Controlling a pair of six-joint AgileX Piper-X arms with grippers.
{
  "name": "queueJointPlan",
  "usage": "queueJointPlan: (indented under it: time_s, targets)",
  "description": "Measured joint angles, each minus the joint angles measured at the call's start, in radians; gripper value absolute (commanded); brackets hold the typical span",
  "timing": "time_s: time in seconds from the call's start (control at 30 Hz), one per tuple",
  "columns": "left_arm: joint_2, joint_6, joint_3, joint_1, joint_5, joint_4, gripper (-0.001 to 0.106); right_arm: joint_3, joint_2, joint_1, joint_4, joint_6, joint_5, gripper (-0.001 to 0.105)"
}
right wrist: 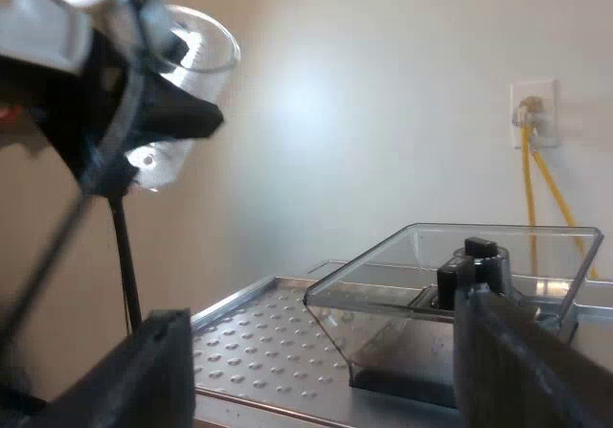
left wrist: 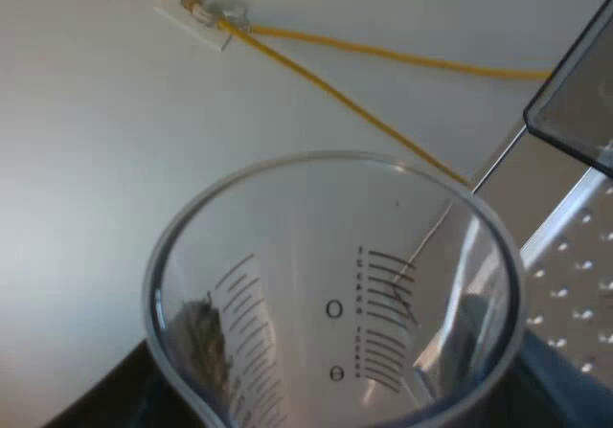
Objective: Pour the beans into the coffee machine
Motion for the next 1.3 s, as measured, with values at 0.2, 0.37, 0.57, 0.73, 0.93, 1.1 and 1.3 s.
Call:
queueJointPlan:
  time_s: [0.2,0.37,0.57,0.73,0.93,1.1,1.3]
  targets:
    - [-0.066,-0.125,-0.001,0.018,0.072,0.083,0.012,0.0,0.0,0.0,0.017,-0.014,-0.085,0.059]
    - [-0.145,-0.243,-0.001,0.149,0.225,0.188,0.012,0.0,-0.011,0.04,0.1,-0.086,-0.097,0.059]
    - [-0.222,-0.278,0.03,0.265,0.322,0.209,0.012,0.0,-0.022,0.135,0.17,-0.128,-0.097,0.059]
    - [-0.327,-0.308,0.14,0.339,0.384,0.208,0.012,0.0,-0.022,0.256,0.217,-0.131,-0.035,0.059]
    - [-0.509,-0.317,0.384,0.383,0.425,0.111,0.012,0.0,-0.022,0.356,0.245,-0.12,0.024,0.059]
    - [-0.602,-0.337,0.532,0.384,0.431,0.049,0.012,0.0,-0.022,0.384,0.262,-0.071,0.077,0.059]
    - [-0.758,-0.387,0.788,0.384,0.433,-0.018,0.012,0.041,-0.022,0.384,0.299,-0.031,0.086,0.052]
